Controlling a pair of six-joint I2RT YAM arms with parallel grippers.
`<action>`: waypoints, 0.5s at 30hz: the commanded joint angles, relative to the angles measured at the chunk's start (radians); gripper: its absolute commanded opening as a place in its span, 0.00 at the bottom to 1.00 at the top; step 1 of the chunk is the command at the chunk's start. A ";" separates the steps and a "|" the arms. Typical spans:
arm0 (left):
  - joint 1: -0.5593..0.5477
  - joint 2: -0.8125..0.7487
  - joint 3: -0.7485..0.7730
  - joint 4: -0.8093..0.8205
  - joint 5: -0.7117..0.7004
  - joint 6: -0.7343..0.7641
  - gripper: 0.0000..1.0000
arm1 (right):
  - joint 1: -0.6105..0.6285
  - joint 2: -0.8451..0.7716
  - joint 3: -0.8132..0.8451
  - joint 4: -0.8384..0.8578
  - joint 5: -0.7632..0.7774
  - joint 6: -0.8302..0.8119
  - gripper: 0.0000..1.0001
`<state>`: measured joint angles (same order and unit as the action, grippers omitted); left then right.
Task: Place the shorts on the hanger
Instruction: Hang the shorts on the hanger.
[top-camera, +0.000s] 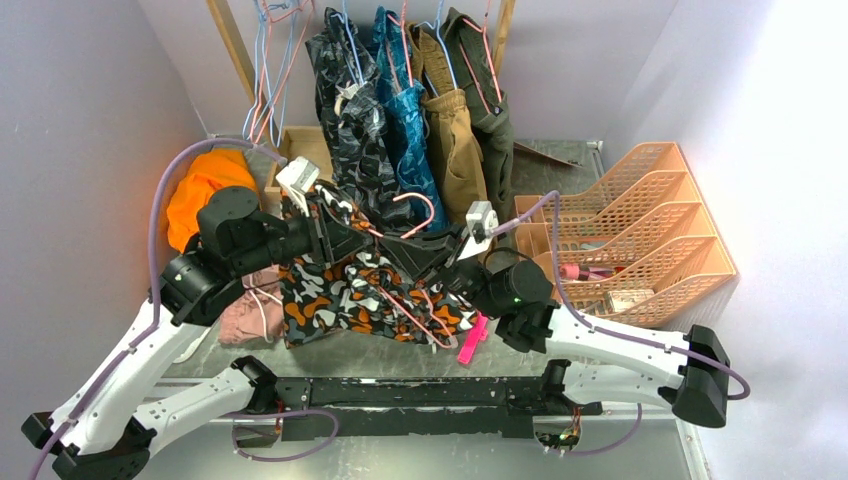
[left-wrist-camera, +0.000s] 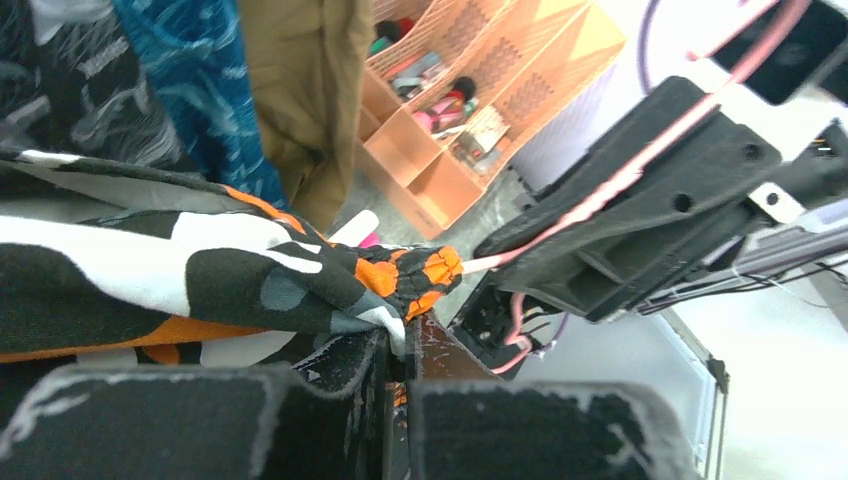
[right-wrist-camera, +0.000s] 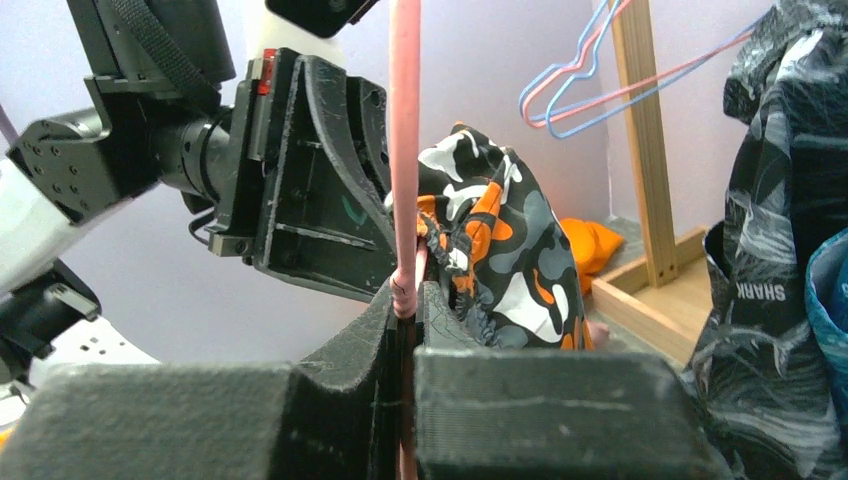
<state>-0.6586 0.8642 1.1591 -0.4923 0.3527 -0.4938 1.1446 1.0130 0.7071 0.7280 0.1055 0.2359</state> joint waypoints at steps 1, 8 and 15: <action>-0.007 0.000 0.092 0.138 0.140 -0.045 0.07 | 0.000 0.019 0.027 0.169 0.012 0.029 0.00; -0.009 0.060 0.213 0.166 0.226 -0.071 0.07 | -0.003 0.086 0.059 0.346 -0.026 0.075 0.00; -0.013 0.110 0.312 0.151 0.264 -0.070 0.07 | -0.009 0.171 0.138 0.390 -0.088 0.122 0.00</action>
<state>-0.6594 0.9588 1.4132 -0.3920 0.5541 -0.5507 1.1404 1.1534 0.7845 1.0302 0.0669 0.3195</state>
